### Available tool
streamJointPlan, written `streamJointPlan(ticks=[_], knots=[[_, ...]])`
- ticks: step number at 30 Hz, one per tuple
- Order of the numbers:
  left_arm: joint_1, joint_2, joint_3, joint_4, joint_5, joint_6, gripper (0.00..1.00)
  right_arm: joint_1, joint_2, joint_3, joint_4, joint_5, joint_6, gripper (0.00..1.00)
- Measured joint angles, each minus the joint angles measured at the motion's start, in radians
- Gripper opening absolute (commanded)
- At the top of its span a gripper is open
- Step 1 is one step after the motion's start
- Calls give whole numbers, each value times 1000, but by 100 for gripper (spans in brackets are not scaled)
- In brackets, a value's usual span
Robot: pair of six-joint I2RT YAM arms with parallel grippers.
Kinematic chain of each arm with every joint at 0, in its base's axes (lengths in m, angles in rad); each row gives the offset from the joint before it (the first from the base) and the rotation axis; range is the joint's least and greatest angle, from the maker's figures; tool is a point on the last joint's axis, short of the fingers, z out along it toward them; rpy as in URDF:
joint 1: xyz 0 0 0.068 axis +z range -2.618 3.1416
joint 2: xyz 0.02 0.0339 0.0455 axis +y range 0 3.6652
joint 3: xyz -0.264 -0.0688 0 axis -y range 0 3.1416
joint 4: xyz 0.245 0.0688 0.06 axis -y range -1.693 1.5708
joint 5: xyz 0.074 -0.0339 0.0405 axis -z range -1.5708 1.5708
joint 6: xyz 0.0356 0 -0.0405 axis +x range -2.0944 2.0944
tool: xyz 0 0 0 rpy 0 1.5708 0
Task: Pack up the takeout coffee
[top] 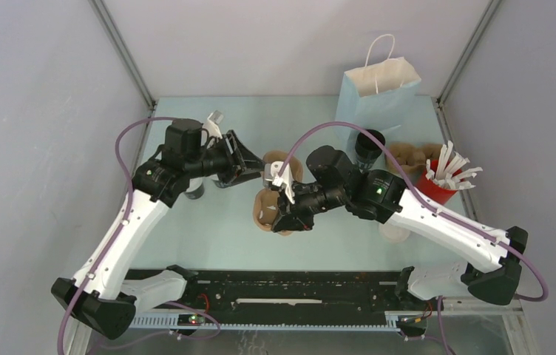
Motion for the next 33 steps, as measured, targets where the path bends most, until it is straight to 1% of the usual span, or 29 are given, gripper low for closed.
streamJointPlan(ticks=[4, 14, 19, 22, 23, 30, 31, 32, 33], knots=[[0, -4, 0, -4, -26, 3, 42, 16, 5, 0, 3, 27, 1, 6], [-24, -14, -10, -33, -44, 22, 40, 40, 31, 0, 14, 86, 13, 6], [-26, -11, -10, -71, -55, 55, 41, 50, 31, 0, 27, 104, 24, 6], [-26, -7, -10, -85, -61, 65, 39, 51, 31, 0, 37, 111, 27, 6], [-26, -6, -10, -86, -61, 66, 37, 52, 31, 0, 39, 112, 27, 6], [-26, -3, -29, -66, -56, 63, 10, 58, 31, 0, 44, 127, 34, 10], [-26, -3, -35, -58, -54, 63, 5, 59, 31, 0, 44, 130, 36, 11], [-26, -3, -40, -49, -53, 61, 1, 59, 32, 0, 44, 135, 39, 15], [-26, -4, -44, -41, -51, 56, 0, 60, 31, 0, 44, 141, 45, 23]])
